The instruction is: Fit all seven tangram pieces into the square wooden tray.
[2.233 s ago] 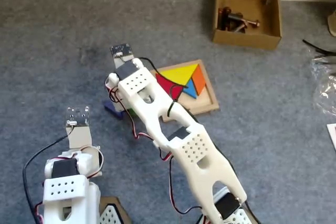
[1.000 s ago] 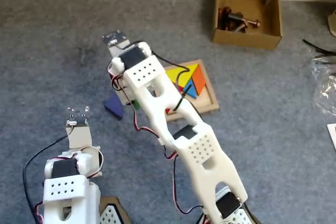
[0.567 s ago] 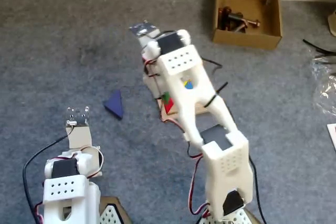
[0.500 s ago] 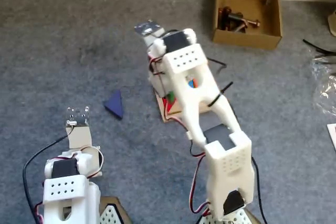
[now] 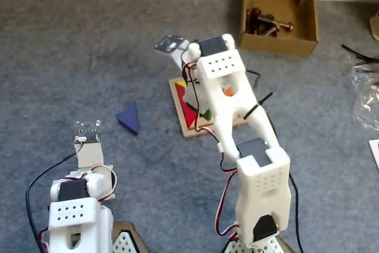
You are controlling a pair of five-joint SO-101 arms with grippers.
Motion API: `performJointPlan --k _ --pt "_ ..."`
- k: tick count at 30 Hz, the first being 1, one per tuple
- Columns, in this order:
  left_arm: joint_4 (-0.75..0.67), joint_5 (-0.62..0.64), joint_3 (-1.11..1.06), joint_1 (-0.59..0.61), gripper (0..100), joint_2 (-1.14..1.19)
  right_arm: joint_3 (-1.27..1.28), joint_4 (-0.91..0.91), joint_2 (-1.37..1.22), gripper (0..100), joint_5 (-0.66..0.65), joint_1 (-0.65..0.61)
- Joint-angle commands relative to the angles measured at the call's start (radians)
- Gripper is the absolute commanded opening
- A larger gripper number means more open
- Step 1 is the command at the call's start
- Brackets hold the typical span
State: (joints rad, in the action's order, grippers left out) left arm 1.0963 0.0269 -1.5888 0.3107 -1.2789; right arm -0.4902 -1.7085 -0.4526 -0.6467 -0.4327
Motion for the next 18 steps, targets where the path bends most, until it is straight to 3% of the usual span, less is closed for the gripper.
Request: performJointPlan --k 1,6,12,18 --pt "0.011 0.009 0.001 0.022 0 -0.004 -0.002 0.013 0.081 0.5 -0.109 0.018" --pt "0.011 0.009 0.001 0.022 0 -0.004 0.002 0.013 0.079 0.5 -0.201 0.059" --pt "0.011 0.009 0.001 0.022 0 -0.004 0.021 0.015 0.077 0.5 -0.209 0.113" --pt "0.011 0.009 0.001 0.022 0 -0.004 0.162 0.125 0.085 0.5 -0.222 0.117"
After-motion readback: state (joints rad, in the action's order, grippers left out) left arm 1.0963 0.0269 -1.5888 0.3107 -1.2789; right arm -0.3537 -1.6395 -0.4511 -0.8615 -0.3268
